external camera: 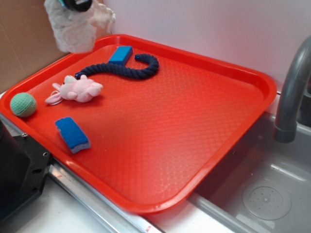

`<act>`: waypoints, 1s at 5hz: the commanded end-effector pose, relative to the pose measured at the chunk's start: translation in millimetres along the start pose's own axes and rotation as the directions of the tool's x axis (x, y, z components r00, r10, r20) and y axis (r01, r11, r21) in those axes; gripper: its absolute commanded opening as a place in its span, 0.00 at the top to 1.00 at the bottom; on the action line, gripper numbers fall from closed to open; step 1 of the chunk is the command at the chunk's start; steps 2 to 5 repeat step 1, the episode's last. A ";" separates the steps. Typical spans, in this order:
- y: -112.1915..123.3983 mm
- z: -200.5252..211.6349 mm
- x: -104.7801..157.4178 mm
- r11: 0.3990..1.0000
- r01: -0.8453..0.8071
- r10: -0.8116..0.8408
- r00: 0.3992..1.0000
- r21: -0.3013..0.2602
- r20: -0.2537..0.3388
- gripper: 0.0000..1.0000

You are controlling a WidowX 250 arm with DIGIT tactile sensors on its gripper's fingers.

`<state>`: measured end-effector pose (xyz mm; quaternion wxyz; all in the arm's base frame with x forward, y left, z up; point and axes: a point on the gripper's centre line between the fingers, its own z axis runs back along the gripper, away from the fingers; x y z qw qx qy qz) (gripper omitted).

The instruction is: Grab the white paper.

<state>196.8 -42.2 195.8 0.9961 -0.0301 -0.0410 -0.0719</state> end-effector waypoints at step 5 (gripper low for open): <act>29.9 27.6 -29.0 0.992 -0.115 0.114 0.993 0.045 0.029 1.00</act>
